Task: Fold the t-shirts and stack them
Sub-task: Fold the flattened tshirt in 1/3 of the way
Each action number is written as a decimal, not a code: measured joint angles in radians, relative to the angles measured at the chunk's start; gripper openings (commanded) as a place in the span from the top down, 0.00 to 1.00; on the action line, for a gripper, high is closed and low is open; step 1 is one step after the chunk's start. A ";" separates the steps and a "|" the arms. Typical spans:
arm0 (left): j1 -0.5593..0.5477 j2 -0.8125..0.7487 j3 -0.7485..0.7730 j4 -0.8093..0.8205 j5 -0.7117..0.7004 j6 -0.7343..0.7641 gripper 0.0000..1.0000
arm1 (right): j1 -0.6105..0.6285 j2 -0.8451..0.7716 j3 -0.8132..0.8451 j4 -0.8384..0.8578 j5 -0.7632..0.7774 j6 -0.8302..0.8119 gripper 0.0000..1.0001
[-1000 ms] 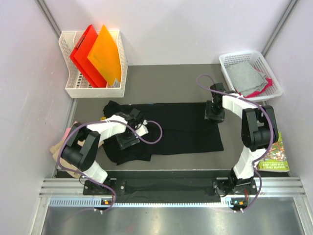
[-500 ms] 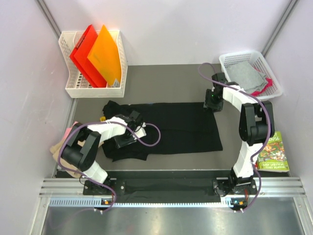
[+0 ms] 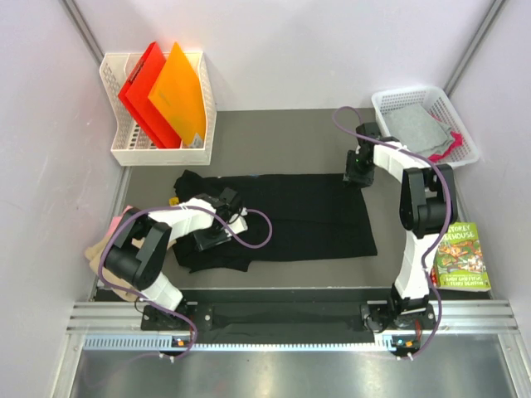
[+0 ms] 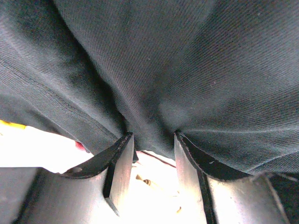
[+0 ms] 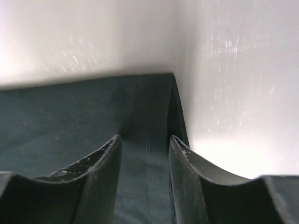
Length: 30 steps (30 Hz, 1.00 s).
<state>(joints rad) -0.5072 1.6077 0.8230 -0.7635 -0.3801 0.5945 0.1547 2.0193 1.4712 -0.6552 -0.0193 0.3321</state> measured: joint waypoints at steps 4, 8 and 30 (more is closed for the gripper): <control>0.000 -0.002 -0.002 0.001 -0.002 0.003 0.54 | 0.000 0.016 0.023 0.005 0.000 -0.008 0.69; 0.000 -0.002 -0.002 0.002 -0.003 0.003 0.53 | 0.000 0.021 0.033 0.002 0.004 -0.011 0.77; 0.023 -0.002 -0.002 0.009 -0.006 0.030 0.53 | -0.023 0.103 0.182 -0.043 0.026 -0.018 0.96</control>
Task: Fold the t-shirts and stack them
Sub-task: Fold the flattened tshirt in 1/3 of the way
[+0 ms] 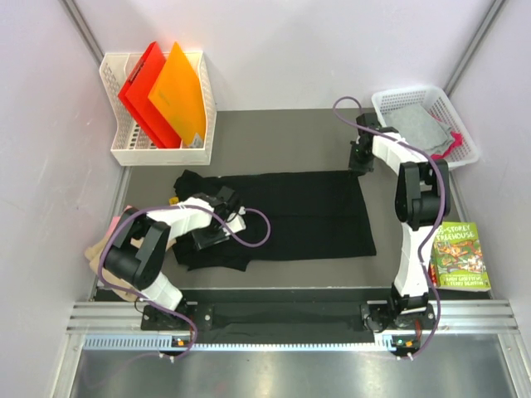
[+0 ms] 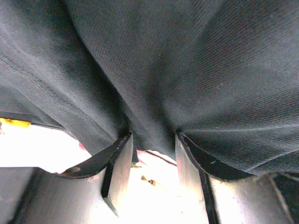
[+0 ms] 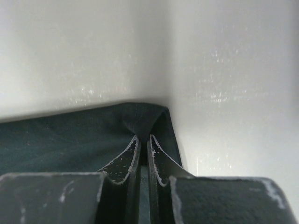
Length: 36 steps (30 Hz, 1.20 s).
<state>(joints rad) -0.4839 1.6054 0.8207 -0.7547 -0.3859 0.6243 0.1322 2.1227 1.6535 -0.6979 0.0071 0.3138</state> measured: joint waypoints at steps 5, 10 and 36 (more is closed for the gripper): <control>0.021 -0.002 0.000 0.005 0.002 0.015 0.53 | -0.001 0.018 0.024 -0.008 0.014 -0.006 0.96; 0.047 -0.004 0.000 0.011 0.003 0.031 0.53 | -0.011 0.039 0.045 -0.017 0.025 -0.008 0.97; 0.101 0.024 0.063 -0.014 0.029 0.028 0.52 | 0.029 -0.259 -0.093 -0.103 0.099 0.018 0.30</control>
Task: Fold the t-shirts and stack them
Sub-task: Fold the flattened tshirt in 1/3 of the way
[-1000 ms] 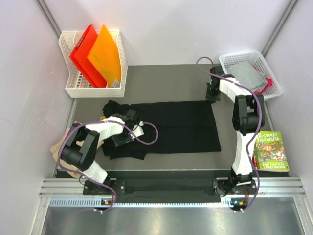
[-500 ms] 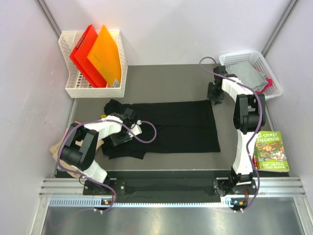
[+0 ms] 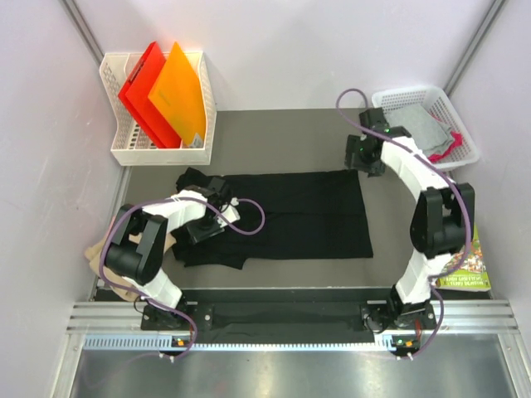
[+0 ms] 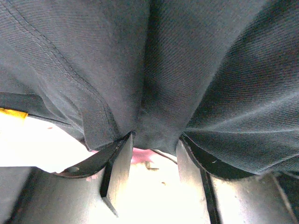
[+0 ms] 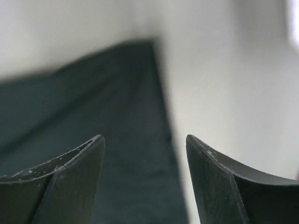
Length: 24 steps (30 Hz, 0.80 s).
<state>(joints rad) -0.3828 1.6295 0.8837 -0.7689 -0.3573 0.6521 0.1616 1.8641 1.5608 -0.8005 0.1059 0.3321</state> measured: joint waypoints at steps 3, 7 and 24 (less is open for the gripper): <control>0.001 0.000 0.000 -0.001 0.001 0.000 0.52 | 0.150 -0.141 -0.188 0.042 -0.018 0.043 0.31; 0.001 0.000 0.000 -0.001 0.001 0.000 0.52 | 0.201 -0.136 -0.319 0.069 -0.043 0.071 0.32; 0.002 -0.051 -0.033 0.002 0.000 0.001 0.52 | 0.167 -0.075 -0.298 0.082 -0.002 0.079 0.34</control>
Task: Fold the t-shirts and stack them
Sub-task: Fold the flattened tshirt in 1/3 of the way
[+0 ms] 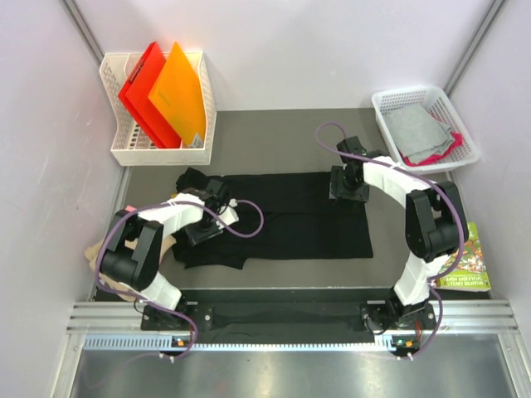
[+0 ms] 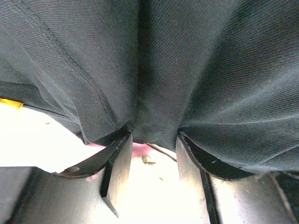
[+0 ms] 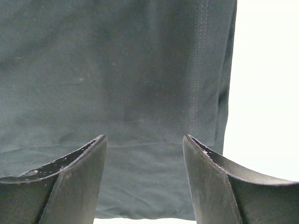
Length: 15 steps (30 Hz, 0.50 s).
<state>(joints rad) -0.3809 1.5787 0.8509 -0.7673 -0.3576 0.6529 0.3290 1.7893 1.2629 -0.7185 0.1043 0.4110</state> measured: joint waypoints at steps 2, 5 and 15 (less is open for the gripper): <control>0.000 0.000 0.000 0.000 0.000 0.000 0.52 | -0.003 0.000 0.001 0.001 0.000 -0.003 0.35; 0.000 0.000 0.000 -0.003 0.000 0.000 0.52 | -0.011 0.007 0.001 0.002 0.000 -0.008 0.35; 0.003 -0.006 0.171 -0.082 -0.018 0.002 0.49 | -0.037 0.087 0.002 0.017 0.000 -0.018 0.36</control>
<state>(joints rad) -0.3782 1.5730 1.0218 -0.8490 -0.3759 0.6548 0.2924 1.8767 1.2644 -0.7013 0.1043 0.3935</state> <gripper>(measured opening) 0.504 0.644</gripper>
